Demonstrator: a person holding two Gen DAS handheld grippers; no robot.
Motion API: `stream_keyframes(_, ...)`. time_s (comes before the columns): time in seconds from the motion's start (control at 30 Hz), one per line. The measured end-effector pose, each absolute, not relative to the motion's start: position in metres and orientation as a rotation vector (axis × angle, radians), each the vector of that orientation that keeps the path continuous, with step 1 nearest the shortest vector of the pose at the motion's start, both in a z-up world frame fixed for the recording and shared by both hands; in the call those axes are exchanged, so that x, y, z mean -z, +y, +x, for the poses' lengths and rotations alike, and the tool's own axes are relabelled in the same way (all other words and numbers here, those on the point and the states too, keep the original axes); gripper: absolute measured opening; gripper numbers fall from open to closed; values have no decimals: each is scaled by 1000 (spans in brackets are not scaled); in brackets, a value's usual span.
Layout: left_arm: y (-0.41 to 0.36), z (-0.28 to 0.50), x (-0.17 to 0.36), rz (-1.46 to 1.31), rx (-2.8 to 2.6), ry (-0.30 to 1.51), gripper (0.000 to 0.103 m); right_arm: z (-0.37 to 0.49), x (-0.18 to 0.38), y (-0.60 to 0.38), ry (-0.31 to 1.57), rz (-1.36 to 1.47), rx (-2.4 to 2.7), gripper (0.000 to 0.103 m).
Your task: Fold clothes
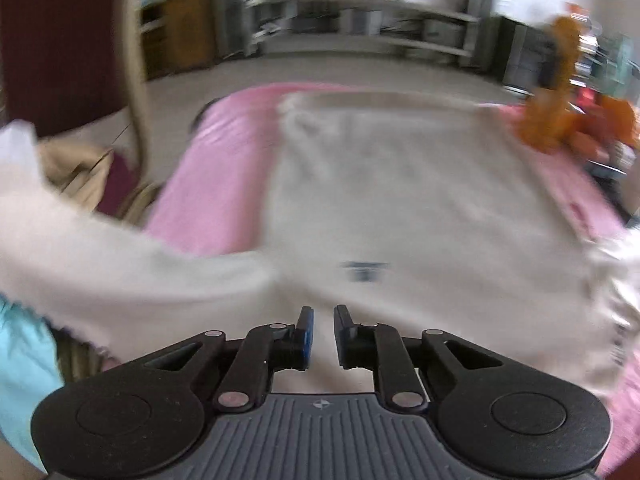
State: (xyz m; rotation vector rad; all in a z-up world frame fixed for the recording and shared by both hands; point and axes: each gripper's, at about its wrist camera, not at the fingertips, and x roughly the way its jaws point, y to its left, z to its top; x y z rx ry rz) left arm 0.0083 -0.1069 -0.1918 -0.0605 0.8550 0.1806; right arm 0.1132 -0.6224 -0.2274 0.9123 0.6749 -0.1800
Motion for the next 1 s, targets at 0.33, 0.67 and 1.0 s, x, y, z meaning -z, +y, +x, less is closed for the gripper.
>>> stream_keyframes(0.33,-213,16,205,65,32,933,35,144,242,-657,664,765,409,26)
stream_keyframes(0.67,-238,32,223,149,8,968,35,197,268,-685,696,620,490,26)
stream_keyframes(1.0,-234,21,204,113,15,903,35,222,276,-652,754,333,490,4)
